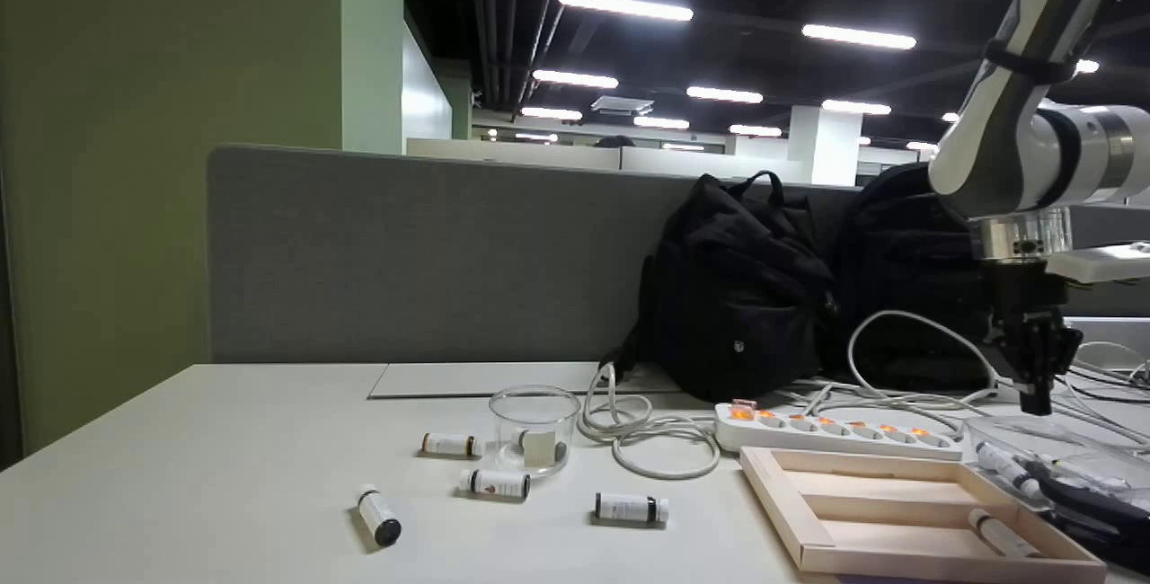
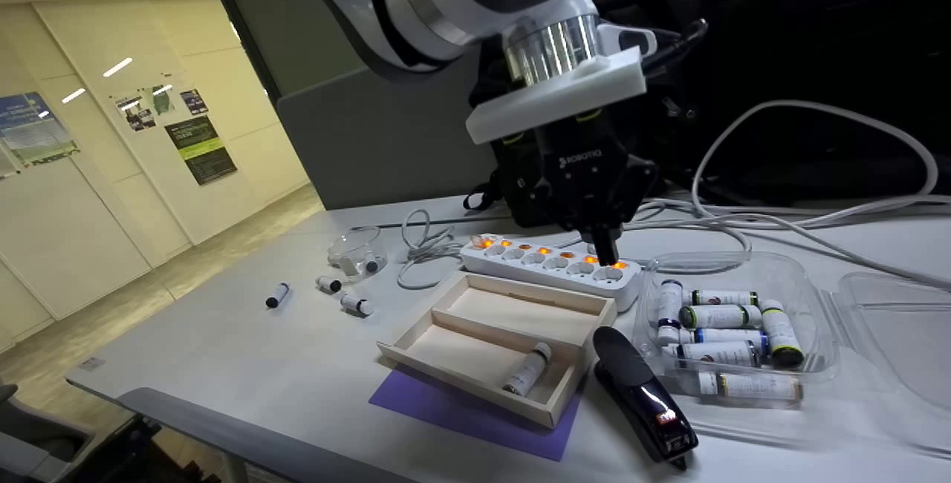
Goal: Push down on the stapler
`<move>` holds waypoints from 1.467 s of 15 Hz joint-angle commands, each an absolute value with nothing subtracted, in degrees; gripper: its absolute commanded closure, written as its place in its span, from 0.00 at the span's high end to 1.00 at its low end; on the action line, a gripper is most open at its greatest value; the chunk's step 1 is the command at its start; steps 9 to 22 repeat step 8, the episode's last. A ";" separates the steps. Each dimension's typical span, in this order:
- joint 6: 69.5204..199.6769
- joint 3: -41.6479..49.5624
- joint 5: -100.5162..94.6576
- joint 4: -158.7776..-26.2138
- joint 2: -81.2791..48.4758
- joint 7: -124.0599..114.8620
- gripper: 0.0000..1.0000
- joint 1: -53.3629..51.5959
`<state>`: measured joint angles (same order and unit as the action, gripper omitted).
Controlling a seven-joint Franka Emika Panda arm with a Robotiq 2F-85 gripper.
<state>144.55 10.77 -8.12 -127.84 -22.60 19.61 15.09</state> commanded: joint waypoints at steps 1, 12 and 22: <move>139.67 10.54 -9.26 -129.07 -16.49 18.76 0.36 13.94; 136.31 10.09 -8.26 -128.01 -15.23 19.69 0.51 13.61; 136.31 10.09 -8.26 -128.01 -15.23 19.69 0.51 13.61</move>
